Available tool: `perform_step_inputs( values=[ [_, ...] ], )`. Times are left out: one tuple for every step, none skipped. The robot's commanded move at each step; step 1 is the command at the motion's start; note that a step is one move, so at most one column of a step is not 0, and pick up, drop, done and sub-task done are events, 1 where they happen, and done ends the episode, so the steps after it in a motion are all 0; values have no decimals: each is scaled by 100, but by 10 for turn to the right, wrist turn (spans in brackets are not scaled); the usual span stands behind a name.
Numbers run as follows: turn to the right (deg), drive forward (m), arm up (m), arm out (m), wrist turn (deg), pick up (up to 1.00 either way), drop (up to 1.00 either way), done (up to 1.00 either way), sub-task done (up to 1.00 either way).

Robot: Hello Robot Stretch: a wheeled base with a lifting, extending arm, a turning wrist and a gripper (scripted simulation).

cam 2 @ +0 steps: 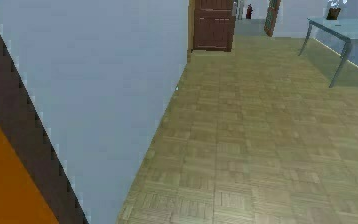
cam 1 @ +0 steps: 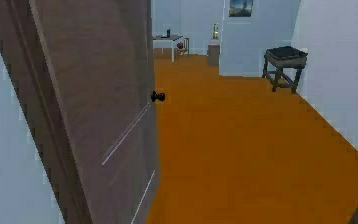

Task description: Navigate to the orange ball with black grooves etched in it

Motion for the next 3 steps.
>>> perform_step_inputs(
  values=[
    [90, 0, 0, 0, 0, 0, 0, 0, 0],
    [0, 30, 0, 0, 0, 0, 0, 0, 0],
    [0, 100, 0, 0, 0, 0, 0, 0, 0]
  ],
)
